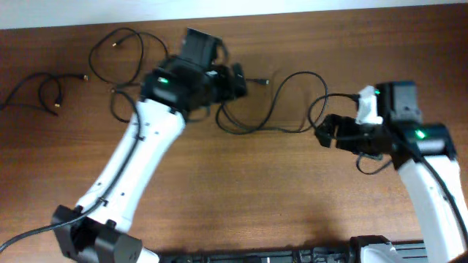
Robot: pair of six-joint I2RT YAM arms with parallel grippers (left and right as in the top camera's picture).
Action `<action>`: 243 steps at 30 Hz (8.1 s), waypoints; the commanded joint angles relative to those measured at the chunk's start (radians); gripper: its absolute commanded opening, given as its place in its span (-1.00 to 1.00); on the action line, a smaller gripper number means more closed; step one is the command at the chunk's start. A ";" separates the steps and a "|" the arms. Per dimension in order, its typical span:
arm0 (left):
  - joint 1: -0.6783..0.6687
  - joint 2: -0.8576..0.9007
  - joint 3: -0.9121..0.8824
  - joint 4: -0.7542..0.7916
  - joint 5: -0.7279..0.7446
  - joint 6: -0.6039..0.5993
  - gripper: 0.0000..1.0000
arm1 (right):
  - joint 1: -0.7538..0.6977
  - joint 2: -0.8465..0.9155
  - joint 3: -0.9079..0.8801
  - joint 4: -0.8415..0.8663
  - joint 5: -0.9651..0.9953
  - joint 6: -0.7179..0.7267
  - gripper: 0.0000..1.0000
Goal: Untangle cables
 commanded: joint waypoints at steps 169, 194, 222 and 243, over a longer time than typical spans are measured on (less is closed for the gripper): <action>0.433 -1.676 -0.171 -0.663 -0.051 0.561 0.97 | -0.014 0.122 -0.005 -0.098 0.068 -0.018 0.97; 0.433 -1.676 -1.062 0.327 -0.040 0.546 0.97 | -0.014 0.122 -0.005 -0.098 0.067 -0.018 0.97; 0.433 -1.676 -1.631 0.884 -0.043 0.610 0.98 | -0.014 0.122 -0.005 -0.098 0.068 -0.018 0.97; 0.433 -1.671 -1.632 0.843 -0.043 0.609 0.97 | -0.014 0.122 -0.005 -0.098 0.067 -0.018 0.97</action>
